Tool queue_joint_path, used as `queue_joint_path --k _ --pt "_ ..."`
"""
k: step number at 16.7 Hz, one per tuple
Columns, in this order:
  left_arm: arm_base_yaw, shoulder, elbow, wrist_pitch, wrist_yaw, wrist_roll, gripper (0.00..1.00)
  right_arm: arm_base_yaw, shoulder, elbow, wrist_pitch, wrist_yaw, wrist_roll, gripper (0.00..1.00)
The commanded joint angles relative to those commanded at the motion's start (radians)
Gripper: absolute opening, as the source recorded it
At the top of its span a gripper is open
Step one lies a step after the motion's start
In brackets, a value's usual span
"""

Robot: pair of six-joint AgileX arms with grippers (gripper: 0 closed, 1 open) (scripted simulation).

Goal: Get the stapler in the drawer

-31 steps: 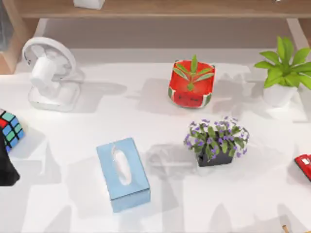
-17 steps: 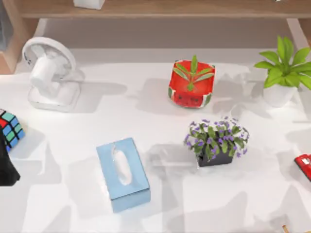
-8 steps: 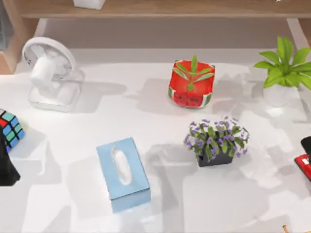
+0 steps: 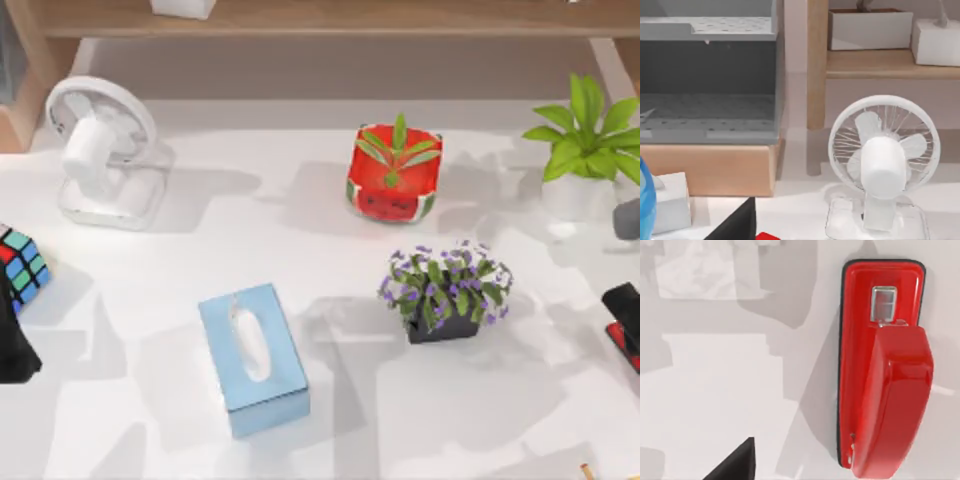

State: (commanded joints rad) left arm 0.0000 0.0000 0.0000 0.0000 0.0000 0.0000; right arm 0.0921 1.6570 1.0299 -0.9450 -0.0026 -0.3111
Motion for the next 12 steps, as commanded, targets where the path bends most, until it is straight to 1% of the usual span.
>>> queue_joint_path --k 5,10,12 --pt "0.000 0.000 0.000 0.000 0.000 0.000 1.00 -0.002 0.007 -0.016 0.019 0.000 -0.001 1.00" --pt "0.000 0.000 0.000 0.000 0.000 0.000 1.00 0.001 0.079 -0.097 0.183 0.000 0.003 1.00" --pt "0.000 0.000 0.000 0.000 0.000 0.000 1.00 0.002 0.095 -0.114 0.209 0.000 0.003 1.00"
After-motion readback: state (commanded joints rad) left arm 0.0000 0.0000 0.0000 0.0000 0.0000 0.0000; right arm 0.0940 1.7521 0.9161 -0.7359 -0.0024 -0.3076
